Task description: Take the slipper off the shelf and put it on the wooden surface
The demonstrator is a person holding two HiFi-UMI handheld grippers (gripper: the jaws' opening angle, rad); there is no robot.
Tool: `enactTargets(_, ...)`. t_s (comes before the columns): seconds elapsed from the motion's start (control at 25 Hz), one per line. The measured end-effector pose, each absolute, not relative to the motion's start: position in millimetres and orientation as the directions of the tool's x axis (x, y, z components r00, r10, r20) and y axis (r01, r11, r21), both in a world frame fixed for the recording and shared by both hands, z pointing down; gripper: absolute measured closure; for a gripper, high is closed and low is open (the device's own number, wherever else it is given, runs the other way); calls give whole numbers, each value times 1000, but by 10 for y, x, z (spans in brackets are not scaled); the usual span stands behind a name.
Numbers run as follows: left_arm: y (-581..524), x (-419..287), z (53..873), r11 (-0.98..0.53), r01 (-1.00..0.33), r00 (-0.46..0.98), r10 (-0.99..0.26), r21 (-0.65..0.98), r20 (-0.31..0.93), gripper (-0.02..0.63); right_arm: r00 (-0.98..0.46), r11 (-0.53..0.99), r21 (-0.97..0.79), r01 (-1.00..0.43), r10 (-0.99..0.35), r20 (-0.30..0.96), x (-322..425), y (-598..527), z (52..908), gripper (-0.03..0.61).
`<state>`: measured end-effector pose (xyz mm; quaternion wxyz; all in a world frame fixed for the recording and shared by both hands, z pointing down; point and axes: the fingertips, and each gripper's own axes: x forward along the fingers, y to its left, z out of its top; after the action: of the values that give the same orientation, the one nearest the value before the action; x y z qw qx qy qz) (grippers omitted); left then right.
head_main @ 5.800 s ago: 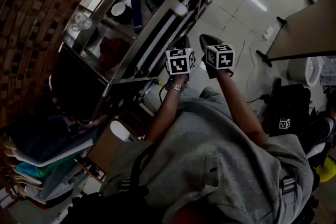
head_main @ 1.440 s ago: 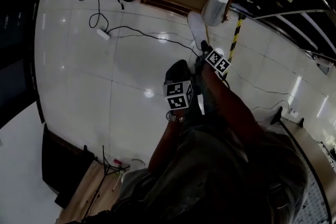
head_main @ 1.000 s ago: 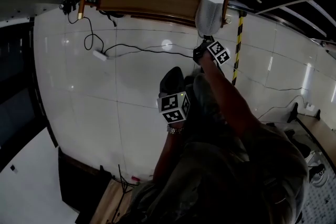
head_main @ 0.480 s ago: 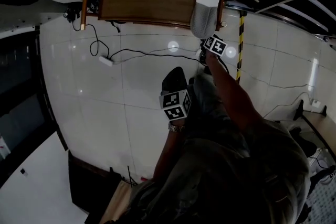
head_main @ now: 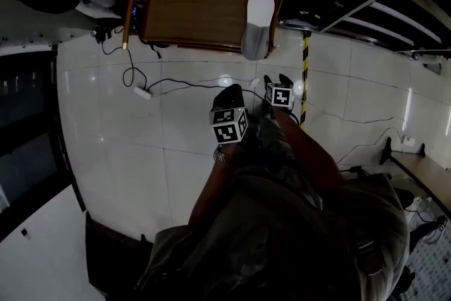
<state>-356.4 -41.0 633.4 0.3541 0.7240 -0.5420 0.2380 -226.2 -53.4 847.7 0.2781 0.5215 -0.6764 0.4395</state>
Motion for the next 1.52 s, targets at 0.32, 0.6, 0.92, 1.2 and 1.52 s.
enactTargets(0.32, -496, -3764, 5631, -319, -899, 437, -618, 300, 653, 610, -237, 93, -229, -969, -618, 750, -2567, -502, 6879, 430)
enactTargets(0.6, -446, -4292, 5361, -417, -866, 488, -593, 274, 640, 609, -295, 111, -315, -943, -719, 630, -3306, -476, 5753, 454)
enactTargets(0.92, -407, -4102, 5146, -440, -856, 505, -605, 270, 616, 609, -402, 184, -386, -904, -676, 617, -3567, -219, 5295, 520)
enactTargets(1.2, -441, -3897, 4819, -458, -862, 490, -639, 218, 594, 609, -349, 214, -289, -933, -732, 585, -3406, -258, 4725, 543)
enactTargets(1.52, -321, -3712, 4690, -458, -858, 500, -644, 231, 580, 609, -347, 195, -305, -932, -723, 598, -3305, -75, 4706, 545)
